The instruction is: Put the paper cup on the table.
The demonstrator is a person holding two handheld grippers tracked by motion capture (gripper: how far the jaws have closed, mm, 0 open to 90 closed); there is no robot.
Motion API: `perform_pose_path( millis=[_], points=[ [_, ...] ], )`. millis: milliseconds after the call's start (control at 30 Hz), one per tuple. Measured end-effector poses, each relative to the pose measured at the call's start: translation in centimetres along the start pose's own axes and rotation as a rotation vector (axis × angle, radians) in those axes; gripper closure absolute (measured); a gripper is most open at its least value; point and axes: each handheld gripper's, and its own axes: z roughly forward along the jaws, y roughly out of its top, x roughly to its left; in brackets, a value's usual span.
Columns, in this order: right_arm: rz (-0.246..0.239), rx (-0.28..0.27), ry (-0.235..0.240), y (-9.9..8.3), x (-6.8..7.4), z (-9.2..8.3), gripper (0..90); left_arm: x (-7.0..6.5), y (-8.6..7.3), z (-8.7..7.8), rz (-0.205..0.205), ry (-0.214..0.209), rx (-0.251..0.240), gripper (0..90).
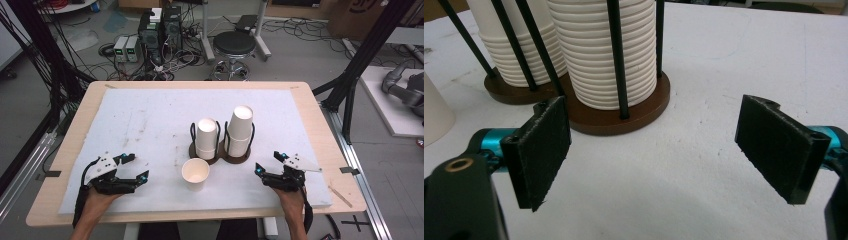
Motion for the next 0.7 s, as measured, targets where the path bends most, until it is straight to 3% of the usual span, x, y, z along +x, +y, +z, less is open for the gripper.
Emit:
perform_pose_path(
  millis=[700],
  points=[
    [0.008, -0.009, 0.002, -0.05, -0.08, -0.13, 15.1, 0.11, -0.16, -0.21, -0.016, 0.008, -0.022, 17.5]
  ],
)
